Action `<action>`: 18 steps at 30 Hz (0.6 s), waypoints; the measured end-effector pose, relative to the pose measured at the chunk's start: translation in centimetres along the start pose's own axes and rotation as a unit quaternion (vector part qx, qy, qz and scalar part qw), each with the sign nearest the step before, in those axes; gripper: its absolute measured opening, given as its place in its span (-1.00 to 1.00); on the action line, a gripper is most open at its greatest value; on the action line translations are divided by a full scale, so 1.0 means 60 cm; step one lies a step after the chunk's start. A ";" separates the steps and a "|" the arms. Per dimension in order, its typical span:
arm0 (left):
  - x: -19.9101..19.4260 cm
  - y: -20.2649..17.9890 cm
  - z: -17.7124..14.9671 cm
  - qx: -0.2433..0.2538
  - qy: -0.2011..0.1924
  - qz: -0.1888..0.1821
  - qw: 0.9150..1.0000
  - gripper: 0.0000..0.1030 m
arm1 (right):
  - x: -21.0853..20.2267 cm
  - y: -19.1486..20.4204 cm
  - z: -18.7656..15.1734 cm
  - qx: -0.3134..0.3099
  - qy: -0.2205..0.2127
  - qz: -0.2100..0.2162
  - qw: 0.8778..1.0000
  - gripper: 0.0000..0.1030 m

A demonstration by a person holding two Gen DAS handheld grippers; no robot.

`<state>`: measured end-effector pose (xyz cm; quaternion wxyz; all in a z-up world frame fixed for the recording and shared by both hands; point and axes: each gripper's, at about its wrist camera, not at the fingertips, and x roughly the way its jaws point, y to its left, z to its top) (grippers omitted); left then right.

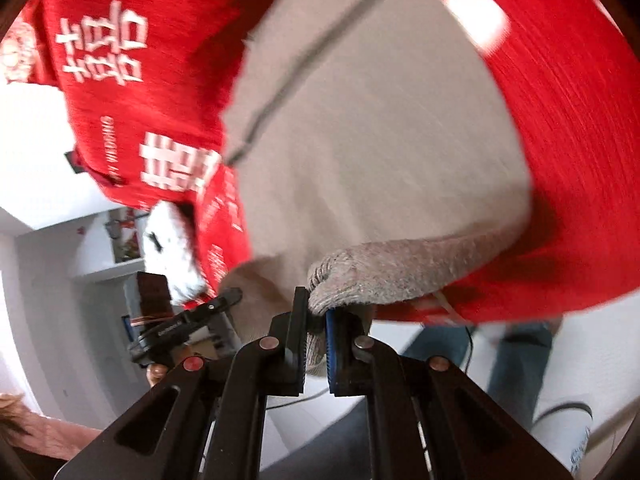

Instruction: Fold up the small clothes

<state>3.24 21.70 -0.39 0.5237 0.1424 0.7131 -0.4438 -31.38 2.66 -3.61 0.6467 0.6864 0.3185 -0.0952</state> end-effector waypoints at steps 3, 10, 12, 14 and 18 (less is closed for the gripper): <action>-0.041 -0.008 0.059 0.001 -0.026 -0.026 0.999 -0.76 | -0.024 0.045 0.040 -0.005 -0.025 0.025 0.999 -0.84; -0.099 -0.045 0.186 0.018 -0.072 -0.064 0.995 -0.82 | -0.066 0.140 0.127 -0.019 -0.089 0.048 0.995 -0.86; -0.117 -0.052 0.225 0.026 -0.082 -0.075 0.993 -0.82 | -0.074 0.159 0.157 -0.026 -0.108 0.052 0.992 -0.86; -0.122 -0.063 0.258 0.033 -0.094 -0.075 0.992 -0.82 | -0.076 0.168 0.179 -0.027 -0.122 0.060 0.990 -0.86; -0.131 -0.067 0.328 0.044 -0.113 -0.070 0.990 -0.82 | -0.071 0.188 0.246 -0.036 -0.137 0.065 0.988 -0.86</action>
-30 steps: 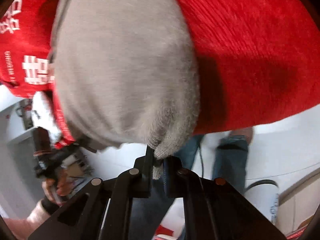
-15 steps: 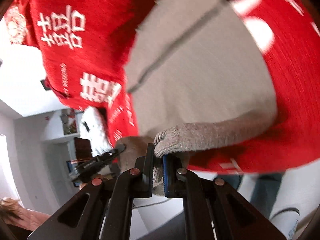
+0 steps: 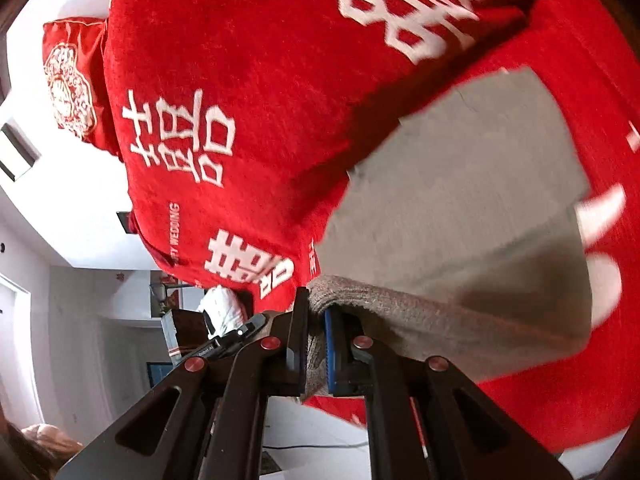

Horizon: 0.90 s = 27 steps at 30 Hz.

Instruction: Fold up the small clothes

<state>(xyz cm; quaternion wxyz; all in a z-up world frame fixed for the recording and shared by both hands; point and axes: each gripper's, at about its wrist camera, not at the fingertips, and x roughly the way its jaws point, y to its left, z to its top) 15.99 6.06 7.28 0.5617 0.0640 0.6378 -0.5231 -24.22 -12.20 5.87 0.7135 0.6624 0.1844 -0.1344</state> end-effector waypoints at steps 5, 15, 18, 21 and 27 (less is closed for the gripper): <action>0.039 -0.005 0.066 -0.012 -0.021 0.014 1.000 -0.82 | 0.014 -0.005 0.082 0.006 -0.008 0.003 1.000 -0.86; 0.157 0.034 0.197 -0.050 -0.043 0.092 0.994 -0.82 | 0.106 -0.116 0.254 0.063 0.003 -0.042 0.997 -0.86; 0.205 0.055 0.210 -0.059 -0.036 0.122 0.990 -0.82 | 0.142 -0.160 0.275 0.088 0.011 -0.054 0.995 -0.86; 0.240 0.079 0.218 -0.078 -0.024 0.140 0.987 -0.81 | 0.164 -0.192 0.287 0.105 0.021 -0.070 0.992 -0.85; 0.236 0.114 0.241 -0.122 -0.044 0.221 0.967 -0.81 | 0.168 -0.218 0.300 0.125 0.025 -0.084 0.988 -0.78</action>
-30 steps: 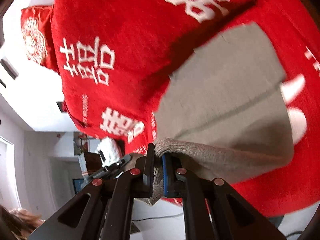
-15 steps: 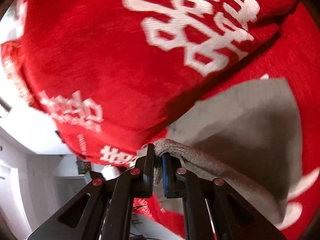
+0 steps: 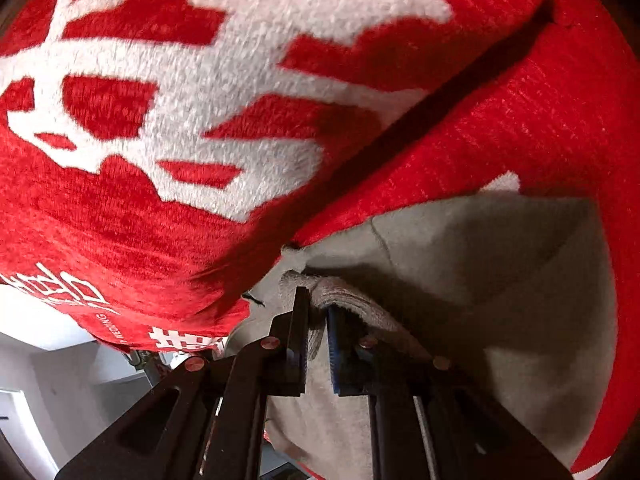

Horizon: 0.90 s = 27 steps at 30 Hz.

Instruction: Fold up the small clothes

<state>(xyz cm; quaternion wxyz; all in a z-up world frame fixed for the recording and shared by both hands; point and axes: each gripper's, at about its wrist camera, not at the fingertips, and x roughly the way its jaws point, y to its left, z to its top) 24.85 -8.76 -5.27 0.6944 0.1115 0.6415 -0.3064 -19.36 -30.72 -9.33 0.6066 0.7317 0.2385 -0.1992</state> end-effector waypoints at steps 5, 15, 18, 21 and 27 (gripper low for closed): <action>-0.051 0.023 0.021 -0.013 -0.042 0.013 0.999 -0.81 | -0.019 0.012 0.001 -0.003 -0.009 -0.014 1.000 -0.76; -0.025 -0.076 -0.050 0.148 0.029 -0.033 0.988 -0.81 | -0.048 0.061 -0.034 -0.070 -0.042 -0.056 0.995 -0.05; 0.017 -0.102 -0.061 0.158 0.054 -0.031 0.985 -0.81 | -0.019 0.065 -0.037 -0.106 -0.017 -0.112 0.988 -0.75; 0.051 -0.110 -0.062 0.154 0.046 0.003 0.987 -0.81 | 0.004 0.053 -0.028 -0.126 -0.020 -0.157 0.979 -0.75; 0.061 -0.056 -0.022 0.078 0.014 0.013 0.997 -0.81 | -0.024 0.014 -0.002 -0.088 -0.072 -0.164 0.980 -0.84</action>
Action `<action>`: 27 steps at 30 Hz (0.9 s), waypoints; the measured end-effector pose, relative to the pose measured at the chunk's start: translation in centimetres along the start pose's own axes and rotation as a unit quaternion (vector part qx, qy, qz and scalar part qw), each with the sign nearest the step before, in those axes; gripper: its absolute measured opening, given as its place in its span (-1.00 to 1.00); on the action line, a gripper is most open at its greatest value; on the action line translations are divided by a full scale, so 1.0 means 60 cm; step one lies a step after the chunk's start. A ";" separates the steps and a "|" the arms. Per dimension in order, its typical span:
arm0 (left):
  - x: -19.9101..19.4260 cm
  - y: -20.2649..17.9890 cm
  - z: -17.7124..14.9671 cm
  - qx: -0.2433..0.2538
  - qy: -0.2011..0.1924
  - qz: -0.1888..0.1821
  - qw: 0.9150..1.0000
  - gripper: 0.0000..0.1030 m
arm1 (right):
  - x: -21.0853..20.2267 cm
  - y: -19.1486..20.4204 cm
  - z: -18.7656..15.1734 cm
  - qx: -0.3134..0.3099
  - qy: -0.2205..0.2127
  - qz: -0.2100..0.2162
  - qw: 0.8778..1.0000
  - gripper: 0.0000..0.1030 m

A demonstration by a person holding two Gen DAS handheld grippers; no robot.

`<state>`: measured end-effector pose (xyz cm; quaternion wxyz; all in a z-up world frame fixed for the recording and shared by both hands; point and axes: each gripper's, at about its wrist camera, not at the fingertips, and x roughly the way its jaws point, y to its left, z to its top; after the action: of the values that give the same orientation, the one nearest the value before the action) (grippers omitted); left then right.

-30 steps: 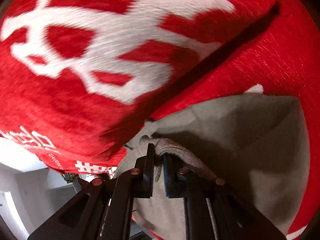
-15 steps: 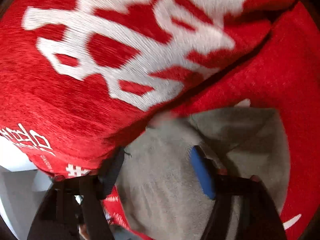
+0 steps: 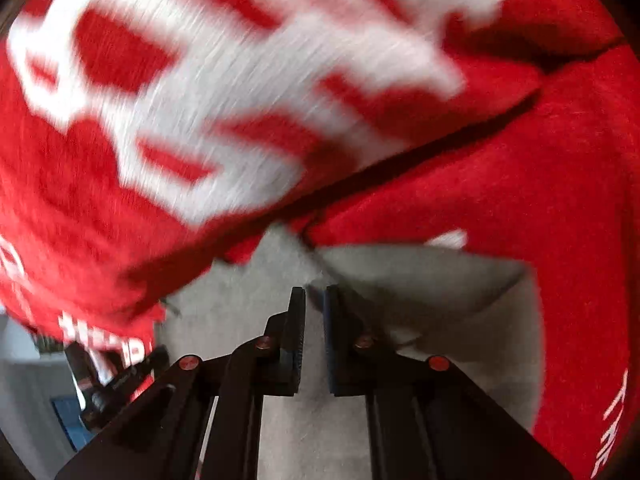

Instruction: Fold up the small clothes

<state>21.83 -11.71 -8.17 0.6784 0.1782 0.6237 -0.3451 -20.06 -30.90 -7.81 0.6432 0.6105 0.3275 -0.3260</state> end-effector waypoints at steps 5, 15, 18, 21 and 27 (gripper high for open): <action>-0.025 0.026 0.011 -0.003 -0.018 0.041 0.999 -0.81 | -0.035 -0.036 0.004 0.034 -0.006 -0.003 0.999 -0.70; -0.091 0.101 -0.030 0.012 0.003 0.052 0.999 -0.81 | -0.108 -0.034 -0.090 0.031 -0.002 0.033 0.999 -0.13; -0.109 0.099 -0.066 0.023 0.017 0.061 0.998 0.22 | -0.123 -0.046 -0.136 0.045 0.008 0.043 0.998 -0.13; -0.141 0.104 -0.114 0.040 -0.008 0.076 0.996 0.99 | -0.139 -0.056 -0.188 0.056 0.015 0.045 0.997 -0.10; -0.150 0.106 -0.183 0.065 0.024 0.058 0.996 0.99 | -0.166 -0.091 -0.306 0.098 0.031 0.032 0.994 0.12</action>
<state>18.45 2.32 -2.39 0.6695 0.2658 0.6045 -0.3402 -30.64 -12.58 -3.52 0.5799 0.6907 0.2938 -0.3168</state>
